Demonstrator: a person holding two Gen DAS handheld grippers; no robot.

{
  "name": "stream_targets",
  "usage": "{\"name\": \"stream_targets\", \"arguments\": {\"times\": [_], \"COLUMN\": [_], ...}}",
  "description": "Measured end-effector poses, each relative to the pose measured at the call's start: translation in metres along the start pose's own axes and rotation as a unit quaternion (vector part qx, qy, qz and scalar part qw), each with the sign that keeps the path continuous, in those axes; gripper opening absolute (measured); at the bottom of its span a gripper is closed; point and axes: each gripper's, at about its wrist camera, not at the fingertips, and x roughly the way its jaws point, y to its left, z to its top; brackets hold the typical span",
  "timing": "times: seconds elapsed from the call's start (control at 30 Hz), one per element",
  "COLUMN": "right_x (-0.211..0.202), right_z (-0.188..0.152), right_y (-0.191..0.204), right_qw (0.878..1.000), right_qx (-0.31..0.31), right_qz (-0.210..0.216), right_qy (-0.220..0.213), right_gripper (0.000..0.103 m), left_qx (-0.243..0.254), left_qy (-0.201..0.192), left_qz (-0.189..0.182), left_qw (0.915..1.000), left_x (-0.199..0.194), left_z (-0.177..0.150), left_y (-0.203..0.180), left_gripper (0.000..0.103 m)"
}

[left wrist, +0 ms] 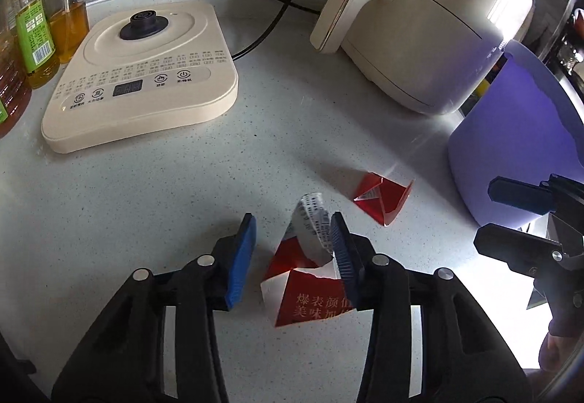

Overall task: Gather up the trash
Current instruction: 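Grasp the red-and-white paper wrapper with the left tool while the right grasps the red triangle scrap, then carry both red scraps over the purple bucket and open the right tool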

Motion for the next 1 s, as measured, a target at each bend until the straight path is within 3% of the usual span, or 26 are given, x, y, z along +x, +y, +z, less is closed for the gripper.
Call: {"name": "stream_targets", "arguments": {"times": [0.07, 0.13, 0.43, 0.47, 0.5, 0.53, 0.6, 1.0], "right_x": [0.01, 0.022, 0.079, 0.084, 0.089, 0.094, 0.092, 0.02], "right_z": [0.008, 0.016, 0.044, 0.044, 0.043, 0.042, 0.04, 0.029], "right_y": [0.0, 0.001, 0.01, 0.01, 0.011, 0.011, 0.011, 0.017], "right_qw": [1.0, 1.0, 0.998, 0.998, 0.998, 0.997, 0.997, 0.999], "right_qx": [0.001, -0.001, -0.018, -0.019, -0.018, -0.018, -0.015, -0.027], "right_qz": [-0.004, -0.007, -0.027, -0.028, -0.026, -0.021, -0.006, 0.024], "right_qy": [0.006, 0.013, 0.048, 0.052, 0.058, 0.069, 0.073, -0.011], "right_gripper": [0.053, 0.066, 0.074, 0.073, 0.064, 0.037, 0.031, 0.03], "left_qx": [-0.011, -0.017, -0.041, -0.045, -0.051, -0.057, -0.065, -0.071], "left_qy": [0.003, -0.003, -0.021, -0.024, -0.028, -0.03, -0.033, -0.083], "left_qz": [-0.01, -0.007, -0.001, 0.0, 0.0, 0.001, 0.005, 0.036], "left_qw": [0.9999, 0.9998, 0.999, 0.9987, 0.9983, 0.9979, 0.9973, 0.9934], "left_x": [0.0, -0.003, -0.02, -0.023, -0.026, -0.027, -0.033, -0.083], "left_z": [0.007, 0.01, 0.027, 0.026, 0.024, 0.023, 0.019, 0.007], "left_y": [0.013, 0.027, 0.069, 0.072, 0.075, 0.077, 0.082, 0.068], "left_gripper": [0.026, 0.026, 0.026, 0.026, 0.026, 0.026, 0.026, 0.026]}}
